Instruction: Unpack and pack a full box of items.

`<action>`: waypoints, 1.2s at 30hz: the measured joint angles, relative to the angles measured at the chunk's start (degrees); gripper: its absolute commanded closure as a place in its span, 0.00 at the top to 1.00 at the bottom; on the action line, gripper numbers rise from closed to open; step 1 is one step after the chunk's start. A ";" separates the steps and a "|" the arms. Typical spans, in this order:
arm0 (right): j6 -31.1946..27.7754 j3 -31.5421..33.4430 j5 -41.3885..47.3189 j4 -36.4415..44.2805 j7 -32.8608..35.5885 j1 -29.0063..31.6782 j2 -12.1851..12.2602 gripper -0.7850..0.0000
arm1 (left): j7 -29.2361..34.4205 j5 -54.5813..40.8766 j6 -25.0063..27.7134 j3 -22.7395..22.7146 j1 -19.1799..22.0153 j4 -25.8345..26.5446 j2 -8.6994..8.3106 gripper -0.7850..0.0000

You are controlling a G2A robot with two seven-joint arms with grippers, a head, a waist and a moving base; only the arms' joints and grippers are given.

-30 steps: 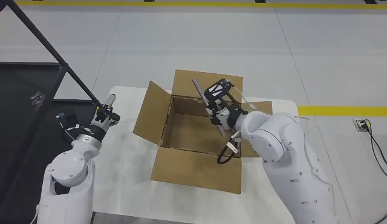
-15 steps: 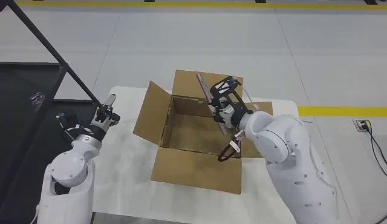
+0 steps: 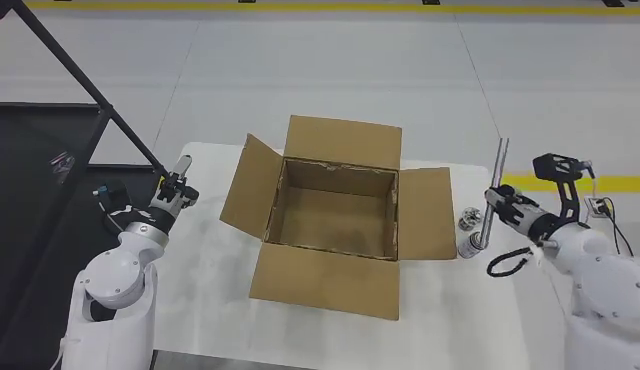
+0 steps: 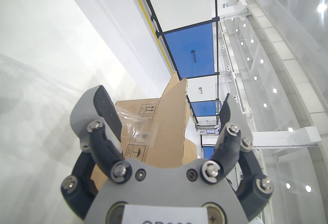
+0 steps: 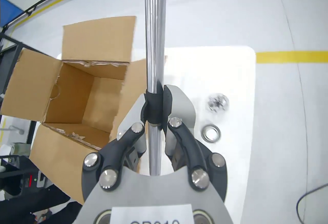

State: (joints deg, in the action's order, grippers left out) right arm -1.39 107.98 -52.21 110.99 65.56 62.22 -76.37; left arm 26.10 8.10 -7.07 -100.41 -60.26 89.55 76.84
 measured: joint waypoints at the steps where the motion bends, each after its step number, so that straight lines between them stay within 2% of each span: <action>1: 0.44 1.81 0.72 -0.37 0.55 1.31 0.20 0.00 | 0.00 0.00 0.00 0.00 0.00 0.00 0.00 1.00; 8: 2.24 7.92 3.75 -7.25 6.37 5.07 1.43 0.00 | 0.00 0.00 0.00 0.00 0.00 0.00 0.00 1.00; 14: -0.52 6.19 2.17 -16.65 9.75 3.93 2.62 0.00 | 0.00 0.00 0.00 0.00 0.00 0.00 0.00 1.00; 26: -2.93 1.48 1.59 -31.26 7.80 -1.03 4.21 0.00 | 0.00 0.00 0.00 0.00 0.00 0.00 0.00 1.00; 31: -4.02 0.24 2.21 -34.06 6.67 -1.87 4.76 0.15 | 0.00 0.00 0.00 0.00 0.00 0.00 0.00 1.00; 36: -3.86 -0.53 2.10 -37.73 4.52 -3.41 5.32 0.08 | 0.00 0.00 0.00 0.00 0.00 0.00 0.00 1.00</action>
State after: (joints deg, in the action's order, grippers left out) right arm -5.24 107.45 -50.11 73.26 70.08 58.81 -71.05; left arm 26.10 8.10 -7.07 -100.41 -60.26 89.55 76.84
